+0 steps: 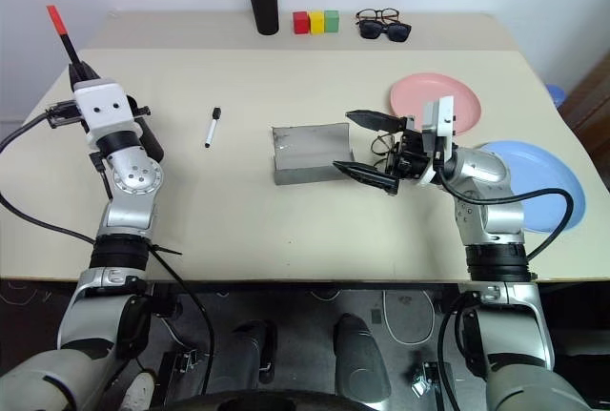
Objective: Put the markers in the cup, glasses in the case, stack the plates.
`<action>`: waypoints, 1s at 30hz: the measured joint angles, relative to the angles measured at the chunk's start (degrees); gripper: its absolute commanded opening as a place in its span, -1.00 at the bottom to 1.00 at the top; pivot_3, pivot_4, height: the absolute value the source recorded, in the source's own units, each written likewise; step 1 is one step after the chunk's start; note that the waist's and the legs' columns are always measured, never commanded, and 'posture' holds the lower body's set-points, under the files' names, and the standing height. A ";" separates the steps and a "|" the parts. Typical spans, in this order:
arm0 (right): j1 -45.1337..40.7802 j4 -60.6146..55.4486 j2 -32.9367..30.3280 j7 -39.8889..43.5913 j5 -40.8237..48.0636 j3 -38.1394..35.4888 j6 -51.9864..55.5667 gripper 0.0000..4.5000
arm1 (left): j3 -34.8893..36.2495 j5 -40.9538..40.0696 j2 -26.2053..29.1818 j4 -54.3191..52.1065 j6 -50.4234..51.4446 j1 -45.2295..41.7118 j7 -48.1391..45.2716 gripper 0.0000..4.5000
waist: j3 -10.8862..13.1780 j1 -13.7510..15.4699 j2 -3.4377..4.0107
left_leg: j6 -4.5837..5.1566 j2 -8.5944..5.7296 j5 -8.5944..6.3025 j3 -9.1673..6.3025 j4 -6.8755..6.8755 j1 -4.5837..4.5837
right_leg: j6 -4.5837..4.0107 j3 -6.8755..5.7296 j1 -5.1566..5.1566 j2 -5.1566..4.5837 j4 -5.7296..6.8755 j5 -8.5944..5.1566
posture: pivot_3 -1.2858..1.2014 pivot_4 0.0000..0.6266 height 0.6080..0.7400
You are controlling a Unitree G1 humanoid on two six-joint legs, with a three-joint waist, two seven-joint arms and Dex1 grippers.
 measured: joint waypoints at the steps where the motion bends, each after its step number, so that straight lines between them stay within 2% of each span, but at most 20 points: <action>1: 0.00 0.00 -0.01 0.00 0.00 -0.18 0.00 1.00 | 0.00 0.00 0.00 -0.04 -0.06 0.33 -0.01 -0.59 | 0.00 0.00 0.00 | 0.00 0.00 0.00 0.00 0.00 0.00 | 0.00 0.00 0.00 0.00 0.00 0.00 | 0.03 -0.52 1.00; 6: -0.02 0.05 -0.28 0.08 -0.01 -0.79 -0.01 1.00 | -0.01 0.04 0.00 -0.90 -0.34 3.31 -0.26 0.39 | 0.00 0.00 0.00 | 0.00 0.00 0.00 0.00 0.00 0.00 | 0.00 0.00 0.00 0.00 0.00 0.00 | 0.03 -0.52 1.00; 14: -0.02 0.48 -0.54 0.34 -0.08 -0.89 -0.01 1.00 | 0.03 -1.01 -0.85 -4.65 -3.00 6.76 -2.96 0.39 | 0.00 0.16 0.00 | 0.00 0.00 0.00 0.01 0.00 0.00 | -0.01 0.00 0.00 -0.01 -0.01 0.00 | 0.03 -0.52 1.00; 17: -0.02 0.52 -0.67 0.07 -0.09 -1.08 -0.01 1.00 | -0.01 -4.64 -3.99 -8.59 -2.24 6.74 -6.13 0.39 | -0.01 0.27 -0.01 | 0.00 0.00 0.00 0.01 0.01 -0.01 | -0.01 0.00 0.00 -0.02 -0.02 0.00 | 0.03 -0.52 1.00; 19: -0.02 0.52 -0.87 -0.20 -0.10 -1.14 0.01 1.00 | -0.21 -8.08 -7.49 -13.12 1.71 6.58 -8.61 0.39 | -0.01 0.44 -0.02 | 0.00 0.00 0.00 0.01 0.01 -0.03 | 0.00 0.00 0.00 -0.03 -0.03 0.00 | 0.03 -0.52 1.00; 22: 0.68 0.38 -1.95 -1.14 -0.28 -1.27 0.17 1.00 | -1.99 -12.36 -11.58 -21.62 16.67 5.52 -13.80 0.39 | -0.01 0.49 -0.03 | 0.00 -0.01 0.00 0.01 0.01 -0.04 | 0.00 0.00 0.00 -0.01 -0.03 0.00 | 0.03 -0.52 1.00; 25: 2.69 -0.21 -2.91 -2.14 -0.38 -1.90 1.18 1.00 | -3.63 -15.92 -13.61 -26.88 37.90 1.44 -18.28 0.39 | -0.01 0.36 -0.04 | 0.01 -0.01 0.00 0.00 0.02 -0.04 | 0.01 0.00 0.01 0.01 -0.03 -0.01 | 0.03 -0.52 1.00; 27: 4.15 -1.15 -2.98 -3.18 -0.32 -2.10 1.67 1.00 | -3.98 -18.15 -14.31 -27.35 52.06 -2.72 -20.52 0.39 | -0.01 0.10 -0.04 | 0.01 -0.01 0.00 -0.02 0.03 -0.04 | 0.02 0.00 0.01 0.05 -0.02 -0.02 | 0.03 -0.52 1.00; 30: 6.12 -3.02 -3.14 -4.45 -0.10 -3.18 2.01 1.00 | -3.67 -20.36 -14.34 -22.34 64.97 -9.06 -22.64 0.39 | -0.01 -0.42 -0.04 | 0.01 0.00 0.00 -0.02 0.00 0.02 | 0.03 0.00 0.00 0.08 -0.01 -0.03 | 0.03 -0.52 1.00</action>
